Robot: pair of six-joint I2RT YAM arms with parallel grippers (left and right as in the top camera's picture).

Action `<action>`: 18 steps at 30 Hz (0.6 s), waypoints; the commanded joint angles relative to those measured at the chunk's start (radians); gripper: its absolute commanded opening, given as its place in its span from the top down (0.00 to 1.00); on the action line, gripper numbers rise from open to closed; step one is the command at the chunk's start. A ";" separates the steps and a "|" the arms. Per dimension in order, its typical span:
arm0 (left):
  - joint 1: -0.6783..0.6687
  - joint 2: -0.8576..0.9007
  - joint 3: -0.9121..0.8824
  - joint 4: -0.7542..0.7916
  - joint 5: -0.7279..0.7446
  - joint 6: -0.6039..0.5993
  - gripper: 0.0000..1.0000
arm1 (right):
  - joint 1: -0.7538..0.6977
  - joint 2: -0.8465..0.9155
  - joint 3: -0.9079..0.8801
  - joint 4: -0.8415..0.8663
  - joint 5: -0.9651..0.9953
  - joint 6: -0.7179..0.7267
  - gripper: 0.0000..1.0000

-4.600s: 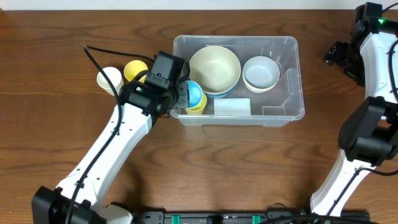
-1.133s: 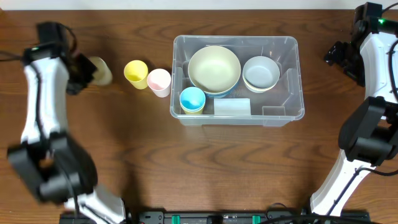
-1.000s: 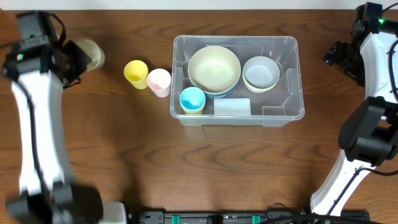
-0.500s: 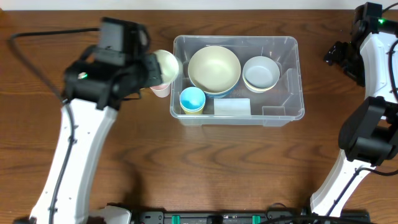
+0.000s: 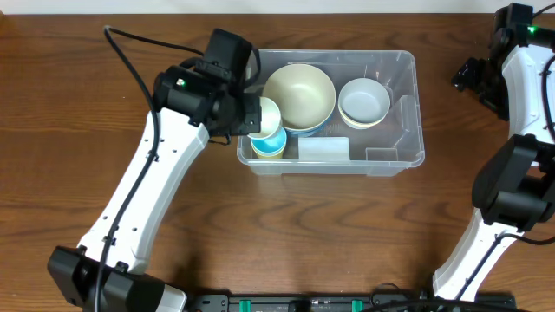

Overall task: Pack container
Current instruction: 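Carry the white cup into the bin over the blue cup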

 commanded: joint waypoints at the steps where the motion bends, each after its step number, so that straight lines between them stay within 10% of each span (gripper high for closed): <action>1: -0.007 0.014 -0.010 -0.006 -0.008 0.024 0.94 | -0.011 0.011 0.004 -0.001 0.014 0.013 0.01; 18: -0.007 0.075 -0.029 0.021 -0.008 0.039 0.94 | -0.010 0.011 0.004 -0.001 0.014 0.013 0.01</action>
